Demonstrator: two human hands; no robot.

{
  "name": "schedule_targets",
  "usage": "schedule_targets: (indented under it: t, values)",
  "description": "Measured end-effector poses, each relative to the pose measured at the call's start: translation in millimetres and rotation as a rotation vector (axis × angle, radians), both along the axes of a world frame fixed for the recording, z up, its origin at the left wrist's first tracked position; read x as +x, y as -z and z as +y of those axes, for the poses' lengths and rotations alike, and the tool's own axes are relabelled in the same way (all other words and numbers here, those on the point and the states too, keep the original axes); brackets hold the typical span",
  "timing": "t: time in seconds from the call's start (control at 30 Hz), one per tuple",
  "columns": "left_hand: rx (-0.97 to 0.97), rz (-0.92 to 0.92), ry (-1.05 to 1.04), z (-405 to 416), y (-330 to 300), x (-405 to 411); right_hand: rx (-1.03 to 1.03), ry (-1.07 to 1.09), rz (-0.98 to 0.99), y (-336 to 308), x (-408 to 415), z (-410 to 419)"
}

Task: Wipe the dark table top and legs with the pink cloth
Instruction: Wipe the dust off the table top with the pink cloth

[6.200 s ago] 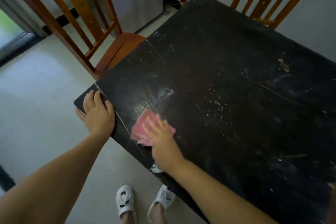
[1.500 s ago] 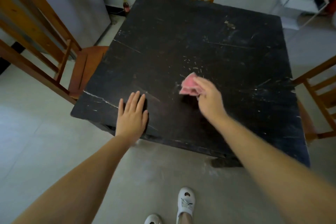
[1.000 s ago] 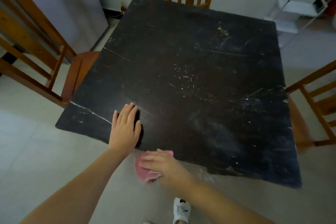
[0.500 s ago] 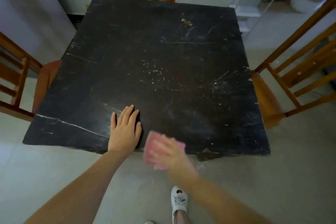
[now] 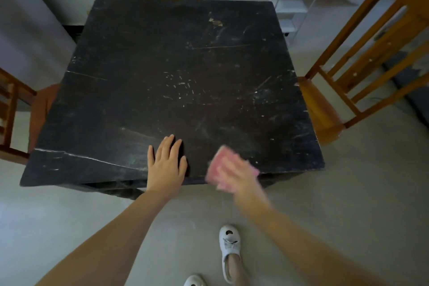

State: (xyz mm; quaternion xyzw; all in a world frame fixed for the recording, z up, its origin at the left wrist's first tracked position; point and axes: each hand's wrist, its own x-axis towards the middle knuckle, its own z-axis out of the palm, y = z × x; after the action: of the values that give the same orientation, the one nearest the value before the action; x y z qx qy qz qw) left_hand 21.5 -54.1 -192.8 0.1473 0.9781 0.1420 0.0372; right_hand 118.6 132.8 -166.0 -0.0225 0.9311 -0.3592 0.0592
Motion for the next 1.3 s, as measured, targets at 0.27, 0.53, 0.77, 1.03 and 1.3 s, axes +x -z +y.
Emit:
schedule_targets:
  t: [0.27, 0.53, 0.77, 1.03, 1.3]
  values:
    - [0.077, 0.009, 0.052, 20, -5, 9, 0.005, 0.258, 0.089, -13, -47, 109]
    - [0.055, 0.006, -0.028, 79, -1, 14, -0.174, -0.038, 0.005, 1, 29, 43]
    - [-0.023, 0.022, -0.075, 141, 4, 13, -0.174, 0.25, 0.083, -41, -138, 210]
    - [-0.098, 0.045, -0.099, 145, 3, 13, 0.397, -0.187, 0.174, 42, -73, 253]
    - [-0.134, 0.03, -0.113, 148, 1, 15, 0.164, -0.547, 0.218, -21, -26, 252]
